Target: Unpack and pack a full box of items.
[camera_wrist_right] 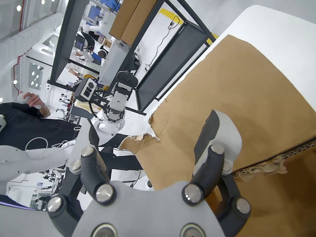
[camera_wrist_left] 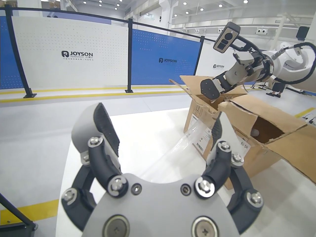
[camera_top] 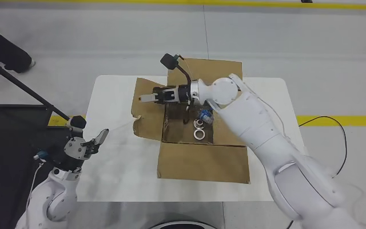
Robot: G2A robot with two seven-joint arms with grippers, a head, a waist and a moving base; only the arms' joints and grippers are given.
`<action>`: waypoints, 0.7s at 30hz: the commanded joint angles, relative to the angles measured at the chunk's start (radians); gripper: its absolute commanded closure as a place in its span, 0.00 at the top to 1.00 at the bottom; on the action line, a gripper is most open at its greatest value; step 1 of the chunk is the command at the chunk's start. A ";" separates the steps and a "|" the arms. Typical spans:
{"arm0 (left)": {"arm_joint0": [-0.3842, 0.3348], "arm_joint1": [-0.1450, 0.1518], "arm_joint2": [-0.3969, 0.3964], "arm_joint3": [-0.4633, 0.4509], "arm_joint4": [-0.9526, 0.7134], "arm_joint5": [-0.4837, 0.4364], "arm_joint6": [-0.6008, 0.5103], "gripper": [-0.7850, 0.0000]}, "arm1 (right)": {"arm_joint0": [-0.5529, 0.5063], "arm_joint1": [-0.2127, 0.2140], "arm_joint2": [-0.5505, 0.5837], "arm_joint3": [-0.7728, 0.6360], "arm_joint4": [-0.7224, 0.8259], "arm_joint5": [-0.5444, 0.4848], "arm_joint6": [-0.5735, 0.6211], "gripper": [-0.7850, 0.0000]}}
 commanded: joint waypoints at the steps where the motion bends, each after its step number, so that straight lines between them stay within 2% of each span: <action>1: 0.002 0.000 -0.008 -0.029 -0.008 0.000 -0.020 1.00 | -0.028 0.031 0.053 -0.047 0.004 -0.027 0.038 1.00; 6: -0.014 0.003 -0.024 -0.114 -0.008 0.022 -0.110 1.00 | -0.153 0.125 0.225 -0.245 -0.001 -0.052 0.144 1.00; 12: -0.072 0.006 0.005 -0.255 0.022 0.069 -0.288 1.00 | -0.402 0.231 0.498 -0.575 -0.043 -0.036 0.225 1.00; 16: -0.149 0.010 0.082 -0.336 0.040 0.072 -0.487 1.00 | -0.574 0.280 0.670 -0.759 -0.046 -0.052 0.252 1.00; 21: -0.312 0.011 0.240 -0.368 0.003 0.084 -0.756 1.00 | -0.755 0.328 0.834 -0.891 -0.022 -0.088 0.216 1.00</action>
